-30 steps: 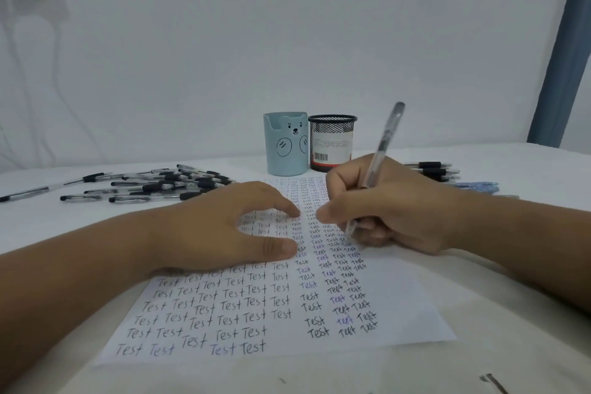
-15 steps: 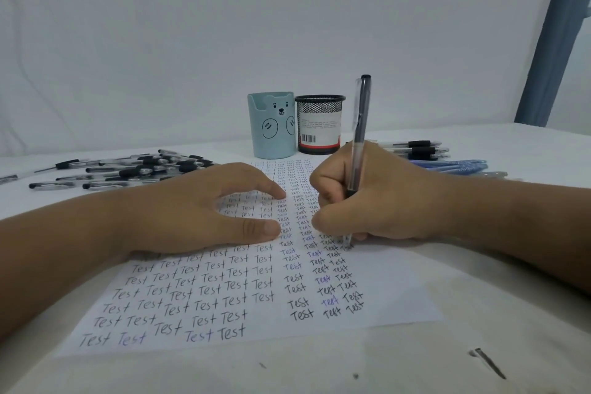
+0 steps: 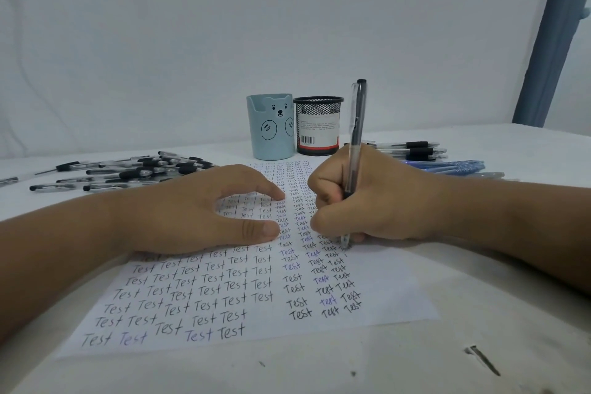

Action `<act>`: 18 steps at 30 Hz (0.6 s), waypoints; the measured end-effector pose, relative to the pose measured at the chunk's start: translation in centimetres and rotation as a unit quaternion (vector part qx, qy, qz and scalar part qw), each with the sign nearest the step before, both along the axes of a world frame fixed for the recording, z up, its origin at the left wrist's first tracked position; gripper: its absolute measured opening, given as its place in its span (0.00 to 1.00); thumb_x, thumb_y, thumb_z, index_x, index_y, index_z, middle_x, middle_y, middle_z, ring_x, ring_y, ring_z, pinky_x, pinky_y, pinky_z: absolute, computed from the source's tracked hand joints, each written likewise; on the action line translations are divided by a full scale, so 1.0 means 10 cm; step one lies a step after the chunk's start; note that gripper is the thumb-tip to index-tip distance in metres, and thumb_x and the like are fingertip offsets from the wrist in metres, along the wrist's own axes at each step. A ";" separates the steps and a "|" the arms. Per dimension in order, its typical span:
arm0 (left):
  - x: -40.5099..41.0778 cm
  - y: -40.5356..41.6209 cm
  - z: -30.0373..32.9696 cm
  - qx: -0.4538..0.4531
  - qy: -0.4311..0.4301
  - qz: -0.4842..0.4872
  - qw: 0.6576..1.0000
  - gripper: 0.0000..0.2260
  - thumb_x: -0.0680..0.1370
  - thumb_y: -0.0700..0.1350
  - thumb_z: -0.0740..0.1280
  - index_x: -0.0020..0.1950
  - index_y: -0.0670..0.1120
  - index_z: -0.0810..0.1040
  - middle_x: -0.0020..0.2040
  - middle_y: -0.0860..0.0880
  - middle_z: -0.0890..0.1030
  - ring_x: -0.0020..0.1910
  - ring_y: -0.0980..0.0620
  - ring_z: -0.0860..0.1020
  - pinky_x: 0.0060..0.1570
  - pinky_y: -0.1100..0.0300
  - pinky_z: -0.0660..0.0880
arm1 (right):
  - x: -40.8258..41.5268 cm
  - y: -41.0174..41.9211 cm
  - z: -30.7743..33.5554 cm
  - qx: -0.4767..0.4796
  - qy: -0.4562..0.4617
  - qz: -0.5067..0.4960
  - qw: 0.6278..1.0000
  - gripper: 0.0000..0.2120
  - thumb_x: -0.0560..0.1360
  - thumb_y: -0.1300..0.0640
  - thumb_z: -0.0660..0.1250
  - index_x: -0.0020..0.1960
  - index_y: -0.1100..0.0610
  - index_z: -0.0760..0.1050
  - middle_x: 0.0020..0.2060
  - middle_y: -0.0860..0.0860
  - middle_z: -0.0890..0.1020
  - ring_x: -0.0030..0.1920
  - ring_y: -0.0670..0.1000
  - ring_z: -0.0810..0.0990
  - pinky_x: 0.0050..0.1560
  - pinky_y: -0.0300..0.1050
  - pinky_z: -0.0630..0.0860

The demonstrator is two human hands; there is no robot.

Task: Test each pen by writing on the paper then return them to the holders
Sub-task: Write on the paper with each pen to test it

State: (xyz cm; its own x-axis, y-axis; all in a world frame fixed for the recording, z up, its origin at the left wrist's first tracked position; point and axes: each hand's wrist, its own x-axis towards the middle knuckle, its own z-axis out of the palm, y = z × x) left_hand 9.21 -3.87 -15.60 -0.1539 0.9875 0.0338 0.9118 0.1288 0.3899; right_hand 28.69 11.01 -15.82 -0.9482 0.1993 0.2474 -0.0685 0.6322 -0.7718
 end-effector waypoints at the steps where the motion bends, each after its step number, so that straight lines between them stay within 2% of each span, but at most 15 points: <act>1: 0.00 0.00 0.00 -0.001 0.001 -0.004 1.000 0.31 0.62 0.79 0.63 0.64 0.76 0.69 0.67 0.76 0.67 0.70 0.70 0.65 0.75 0.52 0.62 | 0.00 0.00 0.00 -0.001 0.000 -0.001 1.000 0.20 0.70 0.74 0.67 0.27 0.59 0.62 0.24 0.58 0.64 0.23 0.51 0.65 0.27 0.40 0.65; 4: -0.01 0.01 0.00 0.003 -0.005 -0.008 1.000 0.31 0.62 0.79 0.64 0.64 0.76 0.69 0.67 0.76 0.67 0.70 0.71 0.64 0.74 0.55 0.61 | 0.00 0.00 0.00 0.004 0.000 0.006 1.000 0.20 0.69 0.73 0.68 0.27 0.58 0.63 0.24 0.59 0.64 0.24 0.51 0.65 0.27 0.40 0.65; 7: -0.02 0.02 -0.02 0.016 -0.001 -0.013 1.000 0.30 0.64 0.78 0.65 0.65 0.74 0.71 0.67 0.75 0.69 0.69 0.71 0.66 0.71 0.60 0.62 | -0.01 -0.02 0.00 0.018 0.003 0.008 1.000 0.16 0.65 0.68 0.66 0.27 0.58 0.61 0.24 0.58 0.62 0.26 0.51 0.62 0.28 0.39 0.62; 9: -0.01 0.02 -0.05 0.045 -0.006 -0.011 0.999 0.27 0.68 0.73 0.68 0.66 0.70 0.73 0.67 0.71 0.72 0.67 0.70 0.69 0.66 0.70 0.65 | -0.01 -0.01 0.00 0.018 0.004 0.009 1.000 0.15 0.64 0.67 0.66 0.27 0.59 0.61 0.24 0.58 0.61 0.26 0.51 0.60 0.28 0.39 0.61; 11: 0.00 0.01 -0.09 0.066 -0.010 -0.006 0.998 0.27 0.68 0.68 0.69 0.67 0.67 0.74 0.66 0.68 0.74 0.66 0.68 0.70 0.57 0.79 0.65 | -0.01 0.00 -0.01 0.004 0.007 0.009 1.000 0.16 0.64 0.67 0.65 0.27 0.58 0.60 0.24 0.57 0.61 0.25 0.51 0.60 0.27 0.39 0.61; 13: 0.00 0.01 -0.10 0.069 -0.011 -0.007 0.998 0.27 0.68 0.67 0.69 0.67 0.66 0.74 0.66 0.67 0.74 0.66 0.68 0.71 0.54 0.81 0.64 | -0.01 0.01 -0.01 -0.010 0.009 0.011 1.000 0.16 0.65 0.68 0.65 0.27 0.57 0.60 0.23 0.55 0.61 0.24 0.51 0.61 0.27 0.39 0.63; 18: -0.02 0.01 -0.09 0.065 -0.015 -0.006 0.998 0.27 0.68 0.67 0.69 0.67 0.67 0.74 0.67 0.68 0.74 0.67 0.68 0.70 0.56 0.77 0.64 | -0.01 0.00 -0.02 0.007 0.003 0.023 1.000 0.15 0.63 0.67 0.65 0.26 0.57 0.60 0.23 0.56 0.61 0.25 0.51 0.58 0.28 0.39 0.60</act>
